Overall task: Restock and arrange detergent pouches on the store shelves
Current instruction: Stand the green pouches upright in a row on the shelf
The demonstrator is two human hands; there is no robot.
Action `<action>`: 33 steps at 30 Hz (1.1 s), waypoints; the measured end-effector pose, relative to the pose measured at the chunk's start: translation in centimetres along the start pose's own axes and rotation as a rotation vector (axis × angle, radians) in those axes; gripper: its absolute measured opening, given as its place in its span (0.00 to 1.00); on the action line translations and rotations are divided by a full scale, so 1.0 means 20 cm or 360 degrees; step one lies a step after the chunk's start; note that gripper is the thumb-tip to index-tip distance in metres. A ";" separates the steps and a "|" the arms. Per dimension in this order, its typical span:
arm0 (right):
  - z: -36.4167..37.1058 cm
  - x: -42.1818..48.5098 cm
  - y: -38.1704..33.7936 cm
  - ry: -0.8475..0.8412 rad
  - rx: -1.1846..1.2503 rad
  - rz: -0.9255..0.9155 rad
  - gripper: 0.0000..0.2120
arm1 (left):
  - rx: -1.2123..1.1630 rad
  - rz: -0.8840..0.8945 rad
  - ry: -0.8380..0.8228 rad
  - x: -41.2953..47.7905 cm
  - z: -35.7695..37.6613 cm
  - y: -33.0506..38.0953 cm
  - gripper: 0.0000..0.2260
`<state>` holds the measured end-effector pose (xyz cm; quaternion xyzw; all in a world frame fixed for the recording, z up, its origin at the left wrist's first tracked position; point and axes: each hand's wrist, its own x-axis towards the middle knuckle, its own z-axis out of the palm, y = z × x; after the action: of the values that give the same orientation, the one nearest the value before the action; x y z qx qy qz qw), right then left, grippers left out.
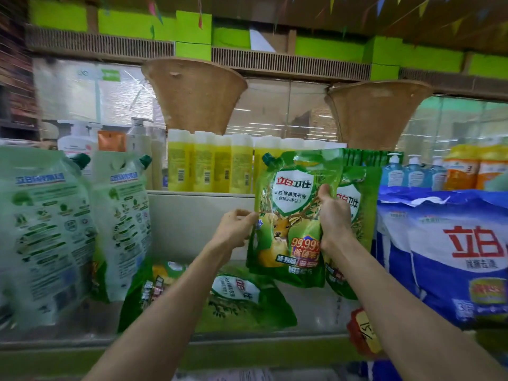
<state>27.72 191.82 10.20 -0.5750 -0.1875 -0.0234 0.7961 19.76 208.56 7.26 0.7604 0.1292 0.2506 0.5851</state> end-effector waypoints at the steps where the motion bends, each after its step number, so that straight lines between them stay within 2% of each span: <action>1: -0.01 0.00 0.01 0.0085 -0.0055 -0.0062 0.21 | 0.0062 0.0012 0.0059 0.00 0.05 0.00 0.19; 3: -0.03 0.01 0.04 0.0202 -0.0142 -0.0184 0.23 | 0.0103 -0.0047 -0.0013 -0.01 0.14 0.00 0.22; 5: -0.05 0.01 0.08 0.0267 -0.0217 -0.0284 0.23 | 0.0102 -0.0187 -0.0229 -0.02 0.27 -0.02 0.28; 8: -0.09 0.01 0.15 0.0261 -0.0246 -0.0353 0.19 | -0.0211 -0.0274 -0.0512 -0.04 0.48 -0.08 0.30; 10: -0.10 0.03 0.17 0.0125 -0.0268 -0.0343 0.15 | -0.0326 -0.0225 -0.0519 -0.02 0.58 -0.10 0.30; 13: -0.12 0.06 0.14 -0.0027 -0.0248 -0.0366 0.21 | -0.0320 -0.0265 -0.0488 0.03 0.64 -0.12 0.32; 17: -0.12 0.04 0.12 -0.0095 -0.0373 -0.0438 0.22 | -0.0257 -0.0267 -0.0512 0.05 0.64 -0.12 0.35; 19: -0.11 0.02 0.09 -0.0019 -0.0407 -0.0543 0.21 | -0.0190 -0.0213 -0.0550 0.04 0.59 -0.10 0.33; 21: -0.10 0.00 0.01 0.0126 -0.0425 -0.0830 0.19 | 0.0011 -0.0139 -0.0562 0.04 0.50 -0.06 0.30; 23: -0.07 -0.03 -0.07 0.0262 -0.0512 -0.1193 0.16 | 0.0504 0.0048 -0.0515 0.05 0.37 -0.03 0.24; 25: -0.03 -0.05 -0.11 0.0271 -0.0620 -0.1535 0.09 | 0.1111 0.0213 -0.0474 0.07 0.24 -0.02 0.18; 27: 0.03 -0.09 -0.11 0.0184 -0.0759 -0.1763 0.05 | 0.1545 0.0241 -0.0463 0.08 0.12 -0.05 0.16; 30: 0.11 -0.15 -0.04 -0.0079 -0.0895 -0.1887 0.03 | 0.1824 0.0051 -0.0452 0.08 -0.04 -0.16 0.18; 33: 0.14 -0.19 0.04 -0.0308 -0.0983 -0.1731 0.04 | 0.2062 -0.0170 -0.0533 0.09 -0.12 -0.27 0.23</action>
<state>23.60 193.88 9.02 -0.6003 -0.5085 -0.4256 0.4472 20.47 212.91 3.01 0.9791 0.1984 -0.0282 0.0342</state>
